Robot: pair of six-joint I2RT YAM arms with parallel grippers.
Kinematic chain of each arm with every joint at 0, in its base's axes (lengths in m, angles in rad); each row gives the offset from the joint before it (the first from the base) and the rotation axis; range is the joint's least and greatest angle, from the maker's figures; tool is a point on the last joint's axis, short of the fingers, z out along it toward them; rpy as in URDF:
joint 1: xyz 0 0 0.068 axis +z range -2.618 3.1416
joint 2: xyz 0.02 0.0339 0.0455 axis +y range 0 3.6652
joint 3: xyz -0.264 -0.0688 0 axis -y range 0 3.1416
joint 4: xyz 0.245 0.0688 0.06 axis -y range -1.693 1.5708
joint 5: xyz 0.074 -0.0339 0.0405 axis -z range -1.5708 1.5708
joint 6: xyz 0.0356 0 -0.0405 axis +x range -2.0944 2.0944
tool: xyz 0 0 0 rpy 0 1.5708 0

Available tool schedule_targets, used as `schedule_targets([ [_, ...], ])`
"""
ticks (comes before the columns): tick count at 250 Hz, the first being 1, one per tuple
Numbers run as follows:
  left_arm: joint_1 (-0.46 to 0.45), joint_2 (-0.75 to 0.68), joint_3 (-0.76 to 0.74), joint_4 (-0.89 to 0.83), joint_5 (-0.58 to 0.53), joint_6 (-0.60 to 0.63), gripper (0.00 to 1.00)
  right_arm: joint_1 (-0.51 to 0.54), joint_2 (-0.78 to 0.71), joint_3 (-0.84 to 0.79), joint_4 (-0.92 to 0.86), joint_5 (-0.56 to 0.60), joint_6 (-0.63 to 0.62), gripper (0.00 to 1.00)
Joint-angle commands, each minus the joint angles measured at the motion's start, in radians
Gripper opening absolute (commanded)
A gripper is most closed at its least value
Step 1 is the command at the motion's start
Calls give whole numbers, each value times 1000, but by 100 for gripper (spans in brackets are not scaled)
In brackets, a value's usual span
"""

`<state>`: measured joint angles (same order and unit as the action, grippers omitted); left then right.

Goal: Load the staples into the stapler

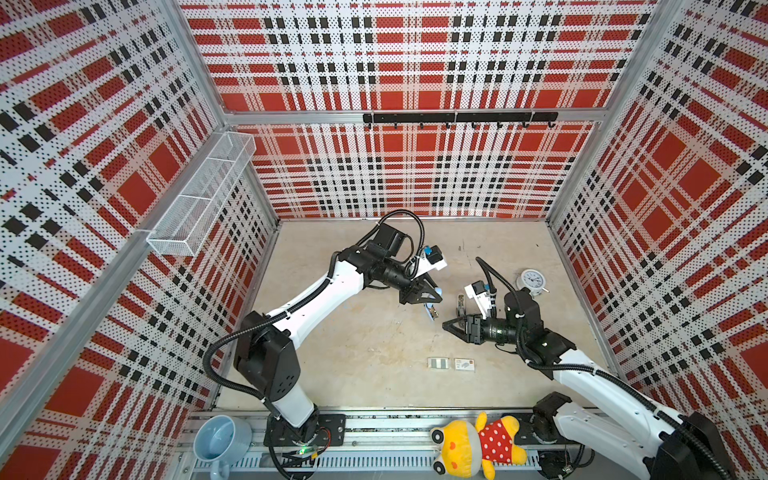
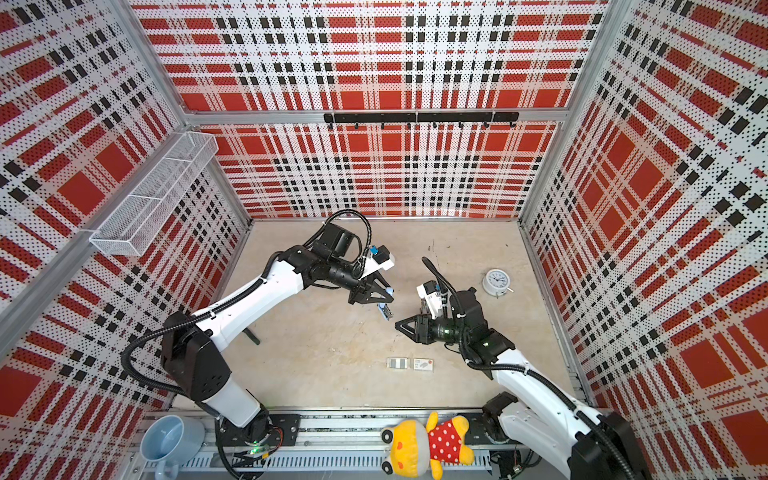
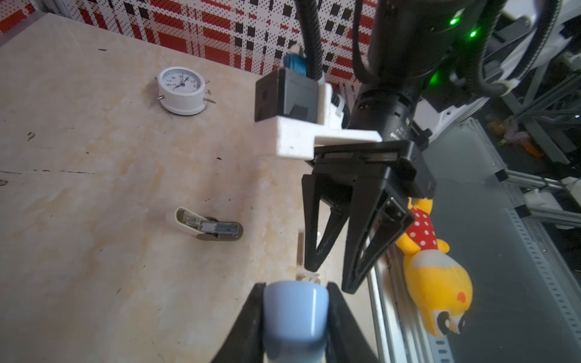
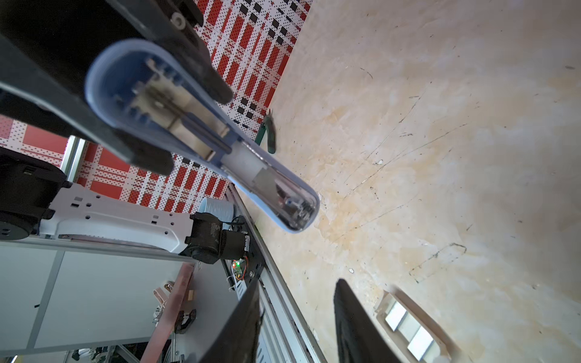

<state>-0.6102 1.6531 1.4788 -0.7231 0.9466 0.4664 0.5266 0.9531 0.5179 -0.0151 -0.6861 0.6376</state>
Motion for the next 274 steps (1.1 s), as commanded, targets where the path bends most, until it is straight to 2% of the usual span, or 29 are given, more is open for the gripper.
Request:
schedule_targets([
  [1,4,21,-14,44,131,-83,13,9,10,73,6,-5,-60,40],
  [65,-1,43,-9,47,190,-99,13,10,-2,114,-25,16,-83,43],
  [187,-7,102,40,51,278,-167,13,46,75,109,138,-5,-33,43],
  [230,-14,106,46,51,303,-176,14,47,102,87,220,-12,-1,40],
  [274,-15,103,48,51,311,-184,14,47,104,67,256,-5,19,31],
])
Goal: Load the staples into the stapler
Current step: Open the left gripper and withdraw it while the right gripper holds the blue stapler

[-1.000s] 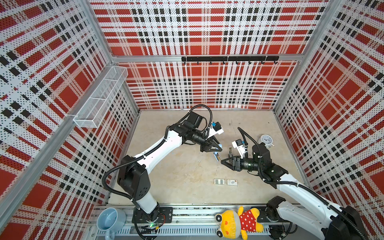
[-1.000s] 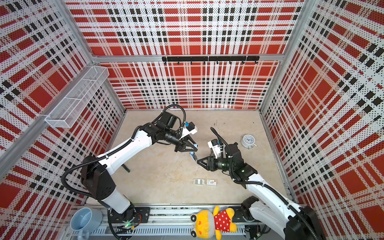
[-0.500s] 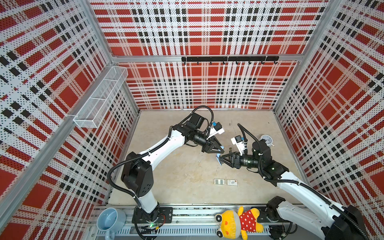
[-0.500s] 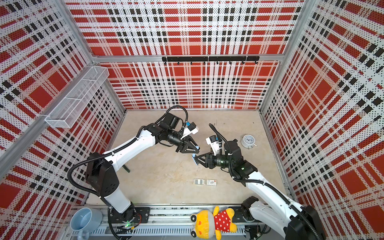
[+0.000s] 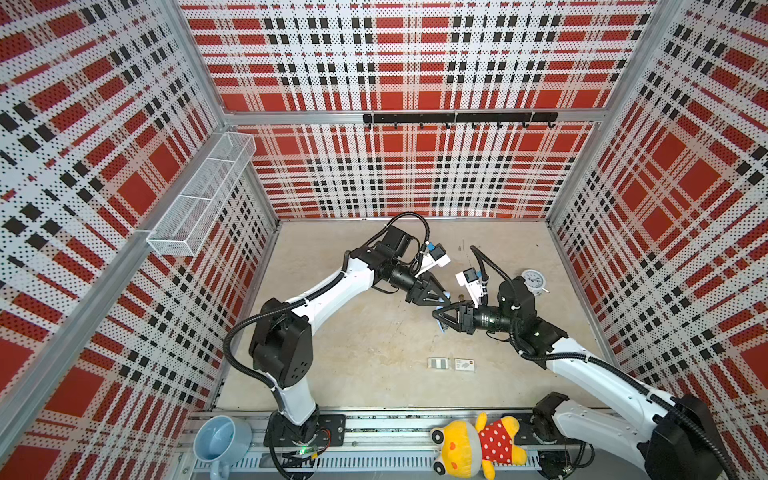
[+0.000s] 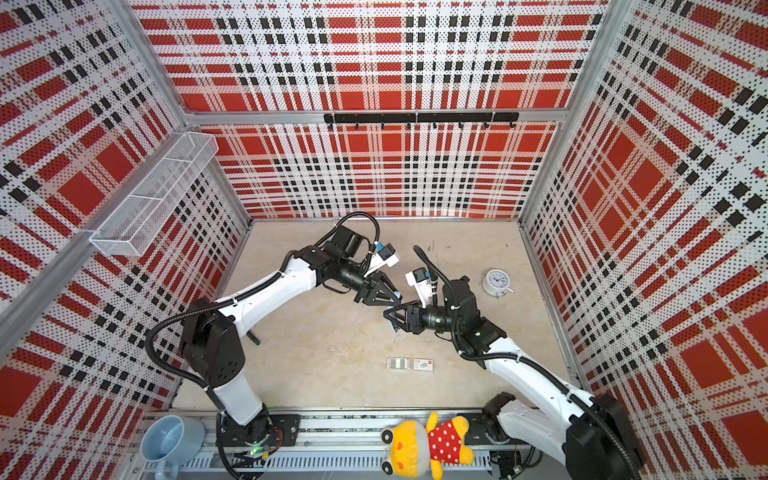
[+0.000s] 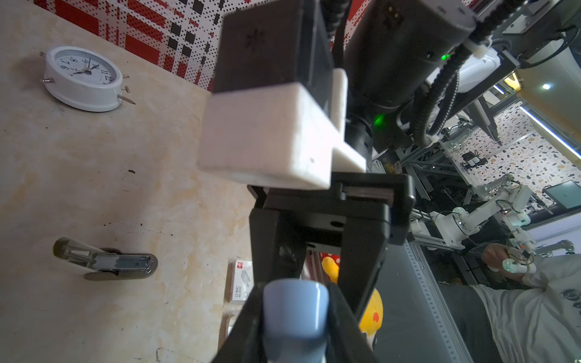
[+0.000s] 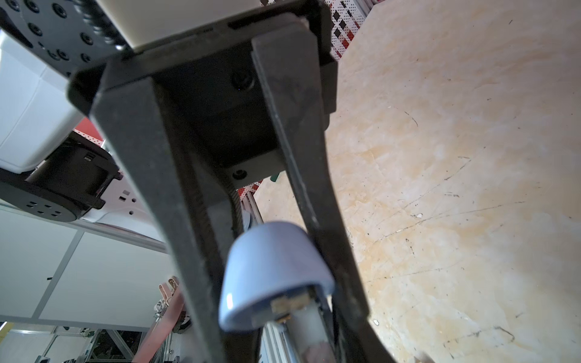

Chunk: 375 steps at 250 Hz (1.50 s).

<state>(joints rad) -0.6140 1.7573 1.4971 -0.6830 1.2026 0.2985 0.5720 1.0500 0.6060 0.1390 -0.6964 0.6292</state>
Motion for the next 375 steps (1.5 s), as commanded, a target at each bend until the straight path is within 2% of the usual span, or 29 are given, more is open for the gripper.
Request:
schedule_targets([
  [1,-11,-2,29,11,56,-15,14,2,7,-22,102,5,27,31],
  [47,-13,-15,20,11,51,-12,15,2,-11,-32,88,37,26,21],
  [64,-12,-19,16,11,46,-10,17,3,-13,-30,85,50,24,20],
  [83,-12,-28,12,12,29,-8,29,2,-12,-25,72,61,20,18],
  [122,-4,-48,2,13,-1,7,46,3,3,-9,52,79,10,16],
  [164,17,-59,4,16,-25,13,54,2,20,10,21,104,-8,16],
  [169,21,-59,3,16,-31,15,61,3,23,12,17,108,-9,16],
  [190,42,-66,2,16,-50,23,71,2,34,20,-8,131,-22,16],
  [231,126,-90,-10,35,-136,14,76,2,72,48,-84,191,-53,16],
  [272,217,-136,-27,82,-352,-41,76,2,139,85,-142,262,-74,16],
  [319,329,-184,-50,202,-587,-194,76,3,243,141,-197,354,-74,14],
  [343,380,-199,-68,253,-649,-244,76,5,306,182,-240,412,-68,14],
  [375,419,-198,-77,265,-658,-261,76,17,380,236,-291,487,-55,15],
])
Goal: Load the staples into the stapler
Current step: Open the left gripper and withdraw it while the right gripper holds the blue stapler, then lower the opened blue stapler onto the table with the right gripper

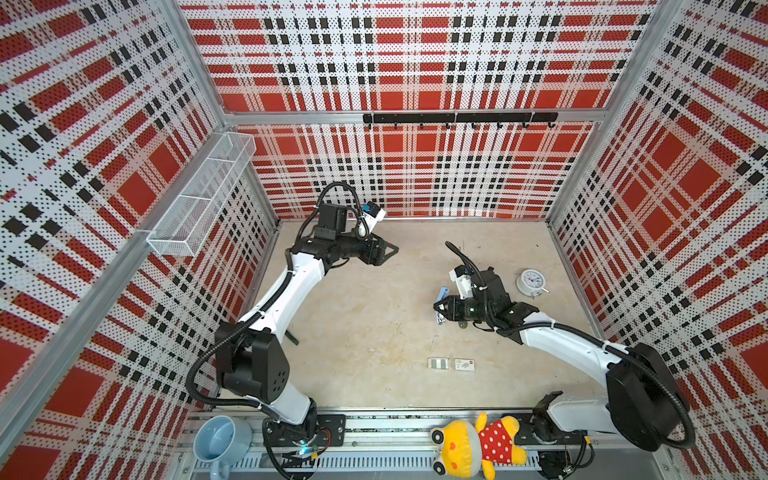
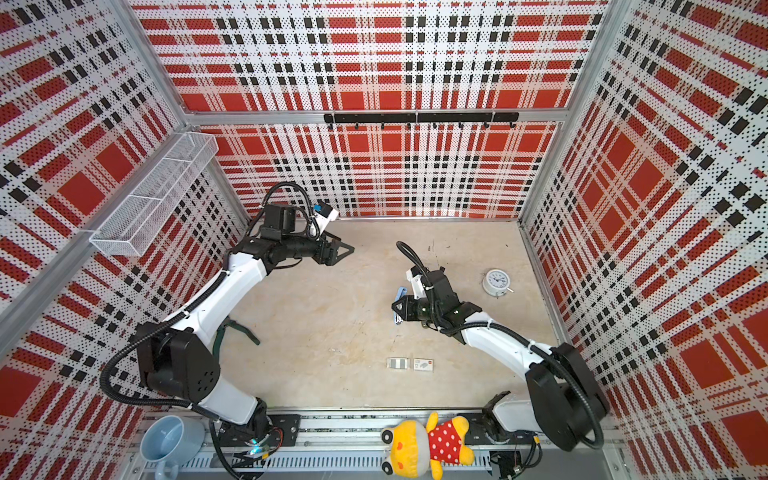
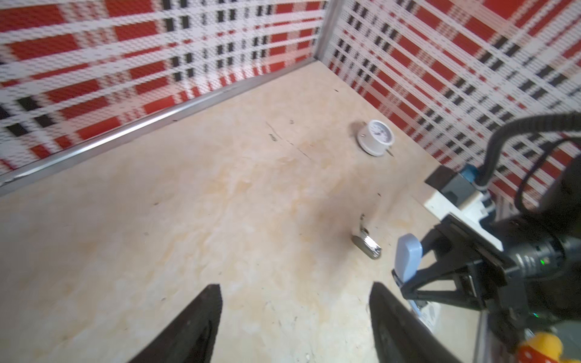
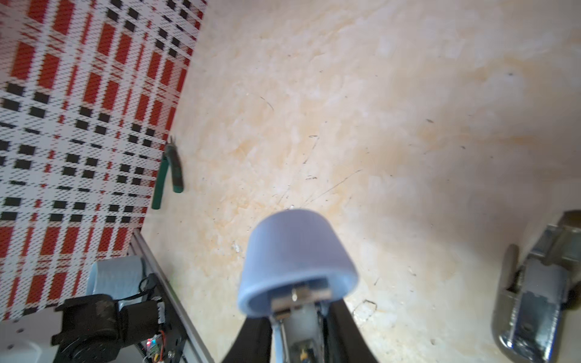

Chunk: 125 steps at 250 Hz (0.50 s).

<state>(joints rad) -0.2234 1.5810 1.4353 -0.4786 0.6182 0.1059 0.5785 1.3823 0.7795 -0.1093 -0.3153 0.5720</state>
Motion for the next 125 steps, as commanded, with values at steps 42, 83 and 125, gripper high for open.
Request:
schedule_targets([
  [42,33,-37,-55,85,-95,-63,76,42,138,152,-143,234,29,17],
  [83,32,-39,-85,110,-94,-82,75,85,240,255,-235,323,66,17],
  [125,27,-39,-108,122,-88,-88,75,129,360,374,-338,402,114,16],
])
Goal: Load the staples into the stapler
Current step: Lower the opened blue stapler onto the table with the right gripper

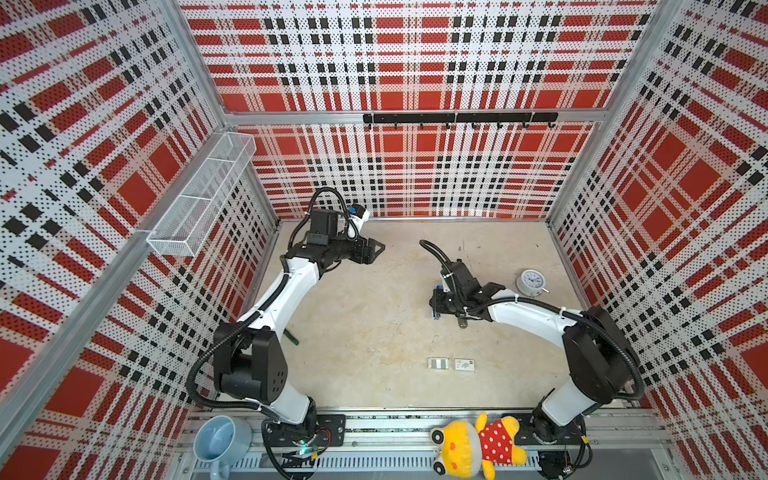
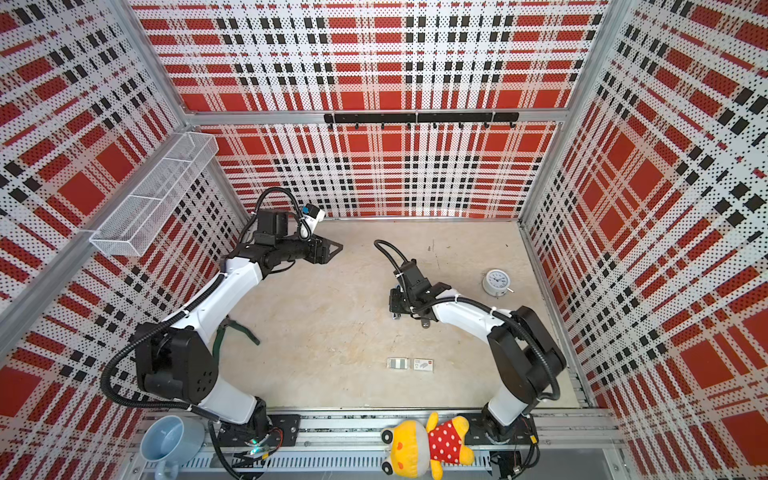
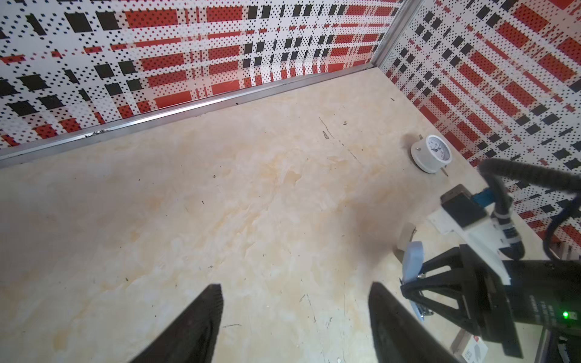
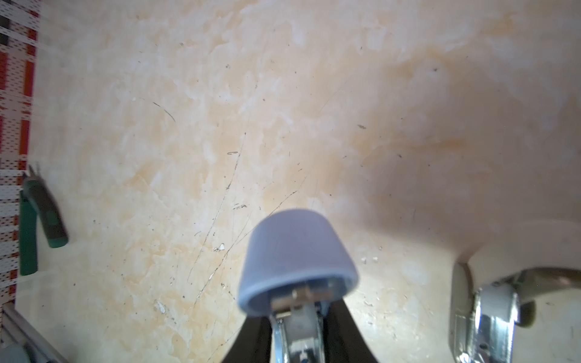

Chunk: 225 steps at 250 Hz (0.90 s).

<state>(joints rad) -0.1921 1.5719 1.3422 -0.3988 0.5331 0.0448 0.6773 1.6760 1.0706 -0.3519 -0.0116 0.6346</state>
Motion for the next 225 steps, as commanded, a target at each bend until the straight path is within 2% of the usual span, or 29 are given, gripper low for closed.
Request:
schedule_targets([
  [1,-4,-30,-15,42,-3,-27,75,31,70,85,-98,100,54,16],
  [82,-3,-30,-43,39,30,-19,75,108,241,270,-316,229,115,18],
  [160,6,-28,-45,39,47,-36,75,113,290,262,-308,225,168,19],
  [225,57,-60,-60,79,-27,-112,76,116,309,267,-320,235,178,23],
])
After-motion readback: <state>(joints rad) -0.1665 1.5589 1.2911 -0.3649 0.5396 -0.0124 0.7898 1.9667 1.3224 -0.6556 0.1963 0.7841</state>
